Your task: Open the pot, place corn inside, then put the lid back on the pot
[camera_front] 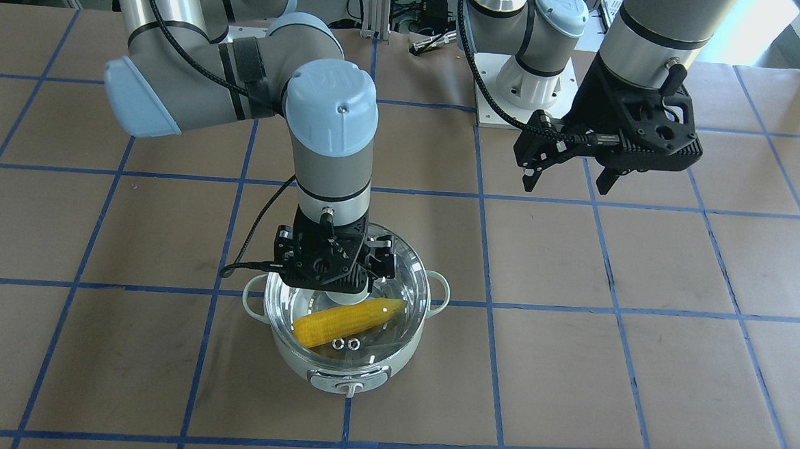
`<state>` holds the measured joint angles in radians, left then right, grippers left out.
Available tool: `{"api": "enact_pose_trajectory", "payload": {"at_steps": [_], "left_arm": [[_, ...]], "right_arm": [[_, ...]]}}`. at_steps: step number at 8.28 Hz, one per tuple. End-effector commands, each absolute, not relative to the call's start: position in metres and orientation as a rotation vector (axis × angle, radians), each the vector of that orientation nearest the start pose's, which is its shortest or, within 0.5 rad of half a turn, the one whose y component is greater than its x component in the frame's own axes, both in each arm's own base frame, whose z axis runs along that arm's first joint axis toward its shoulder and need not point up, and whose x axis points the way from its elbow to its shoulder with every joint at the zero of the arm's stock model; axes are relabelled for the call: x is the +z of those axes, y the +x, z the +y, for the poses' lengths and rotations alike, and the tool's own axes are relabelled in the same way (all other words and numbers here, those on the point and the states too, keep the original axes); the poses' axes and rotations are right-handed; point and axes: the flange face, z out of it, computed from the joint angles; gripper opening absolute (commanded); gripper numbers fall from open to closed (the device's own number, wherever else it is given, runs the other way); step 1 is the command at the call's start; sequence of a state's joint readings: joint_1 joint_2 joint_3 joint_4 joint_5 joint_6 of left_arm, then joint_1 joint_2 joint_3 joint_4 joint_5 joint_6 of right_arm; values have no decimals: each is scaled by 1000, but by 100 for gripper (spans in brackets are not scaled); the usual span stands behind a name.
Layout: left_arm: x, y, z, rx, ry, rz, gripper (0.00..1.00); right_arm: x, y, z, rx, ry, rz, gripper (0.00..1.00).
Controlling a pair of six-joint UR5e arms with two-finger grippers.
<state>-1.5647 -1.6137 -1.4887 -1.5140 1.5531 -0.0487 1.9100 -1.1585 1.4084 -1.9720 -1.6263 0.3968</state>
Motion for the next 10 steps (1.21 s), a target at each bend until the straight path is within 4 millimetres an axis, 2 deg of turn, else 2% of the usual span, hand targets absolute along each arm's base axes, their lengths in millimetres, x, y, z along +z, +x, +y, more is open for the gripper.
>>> {"api": "enact_pose_trajectory", "payload": {"at_steps": [1,2,4,5,6,8,10], "left_arm": [[514,-131,-519,-154,-82,3146,100],[515,-131,-519,-157,-81,3146,100],[516,-131,-518,-159,-82,3145,100],[516,-132,-517,-150,-79,3145,100],[514,-131,-518,-142,-79,3144,100],[515,-132,-519,-149,-82,3145,100],[514,-132,-519,-149,-77,3148,100]], "right_arm": [[450,266,-556,-197,113,3151,100],[489,230,-532,-174,98,3158,100],[526,194,-487,-174,26,3171,100],[533,178,-475,-125,39,3176,100],[532,170,-474,-93,55,3180,100],[532,175,-465,-71,44,3157,100],[531,175,-465,-68,42,3155,100]]}}
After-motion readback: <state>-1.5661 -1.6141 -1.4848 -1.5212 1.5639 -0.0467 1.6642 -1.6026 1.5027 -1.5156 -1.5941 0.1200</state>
